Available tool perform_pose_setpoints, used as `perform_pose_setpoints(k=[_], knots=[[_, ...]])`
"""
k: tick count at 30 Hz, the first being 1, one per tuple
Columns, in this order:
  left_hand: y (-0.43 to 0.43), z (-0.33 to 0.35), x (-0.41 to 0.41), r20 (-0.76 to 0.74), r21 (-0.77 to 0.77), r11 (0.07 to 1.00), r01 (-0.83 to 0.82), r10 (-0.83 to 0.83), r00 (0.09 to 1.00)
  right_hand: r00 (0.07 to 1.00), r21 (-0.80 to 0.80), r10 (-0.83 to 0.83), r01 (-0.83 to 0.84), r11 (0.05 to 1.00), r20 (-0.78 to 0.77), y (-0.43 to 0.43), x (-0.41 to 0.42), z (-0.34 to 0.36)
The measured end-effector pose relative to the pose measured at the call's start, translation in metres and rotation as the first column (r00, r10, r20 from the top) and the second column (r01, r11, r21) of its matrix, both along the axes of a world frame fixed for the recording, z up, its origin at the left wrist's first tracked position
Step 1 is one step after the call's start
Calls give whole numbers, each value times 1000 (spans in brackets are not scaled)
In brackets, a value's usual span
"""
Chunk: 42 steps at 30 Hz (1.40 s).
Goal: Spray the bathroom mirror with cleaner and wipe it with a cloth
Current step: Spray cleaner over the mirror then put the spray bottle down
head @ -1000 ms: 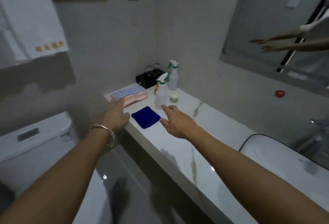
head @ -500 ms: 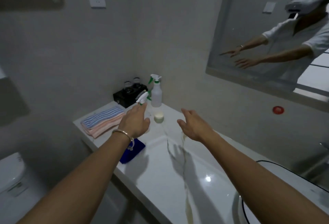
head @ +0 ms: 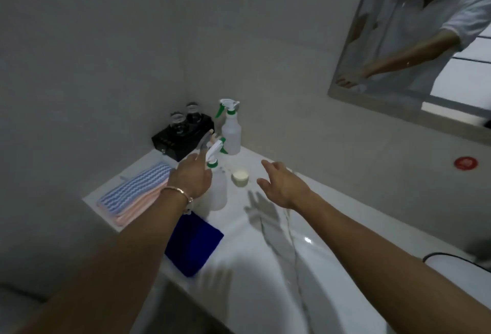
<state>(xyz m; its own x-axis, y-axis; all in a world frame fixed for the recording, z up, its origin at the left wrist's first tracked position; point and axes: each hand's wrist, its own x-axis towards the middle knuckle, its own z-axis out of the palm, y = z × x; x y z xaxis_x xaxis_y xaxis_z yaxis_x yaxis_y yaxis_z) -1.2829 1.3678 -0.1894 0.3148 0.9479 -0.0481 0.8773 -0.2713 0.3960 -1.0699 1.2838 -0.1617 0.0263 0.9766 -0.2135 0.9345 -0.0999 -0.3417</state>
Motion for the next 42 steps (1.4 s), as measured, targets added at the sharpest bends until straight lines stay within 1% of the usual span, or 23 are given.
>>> perform_pose_setpoints(k=[2,4,6,10,13,16,19,22,24,26,29,31,34,38,42], knots=[[29,-3,1,26,-26,1000,-8,8,1000,999,-11,-43,44,999,6,17,-1,0],[54,-7,7,-15,-13,999,-49,49,999,997,-24,-69,70,997,20,28,-1,-2],[71,-16,17,-24,19,998,-56,56,998,995,-41,-92,93,995,33,33,-1,-6],[85,-33,40,-79,19,1000,8,-6,997,985,-84,-161,165,983,57,36,8,-14],[92,-35,49,-134,76,997,18,-8,991,974,-86,-220,225,971,59,32,18,-13],[91,-30,62,-173,103,987,126,-107,979,963,-67,-263,266,962,55,27,27,-9],[81,-5,85,-127,113,977,180,-166,978,961,-35,-277,278,960,22,27,30,1],[67,37,113,-86,172,964,203,-190,978,962,27,-271,271,962,-20,28,30,19],[54,69,134,-47,211,952,224,-219,975,958,94,-278,284,954,-64,27,32,35],[41,103,158,7,240,941,237,-246,969,947,195,-291,313,929,-134,25,40,55],[21,155,193,62,283,918,279,-308,949,928,354,-286,358,864,-240,19,62,89],[9,190,214,93,324,898,296,-342,935,910,425,-282,394,815,-303,15,79,115],[-9,243,242,134,404,867,293,-372,918,879,540,-241,448,713,-412,9,102,155],[-36,311,270,220,495,818,295,-446,868,854,692,-211,511,509,-475,-2,126,210],[-58,369,287,283,570,761,309,-535,796,863,830,-201,503,242,-464,-18,142,261]])
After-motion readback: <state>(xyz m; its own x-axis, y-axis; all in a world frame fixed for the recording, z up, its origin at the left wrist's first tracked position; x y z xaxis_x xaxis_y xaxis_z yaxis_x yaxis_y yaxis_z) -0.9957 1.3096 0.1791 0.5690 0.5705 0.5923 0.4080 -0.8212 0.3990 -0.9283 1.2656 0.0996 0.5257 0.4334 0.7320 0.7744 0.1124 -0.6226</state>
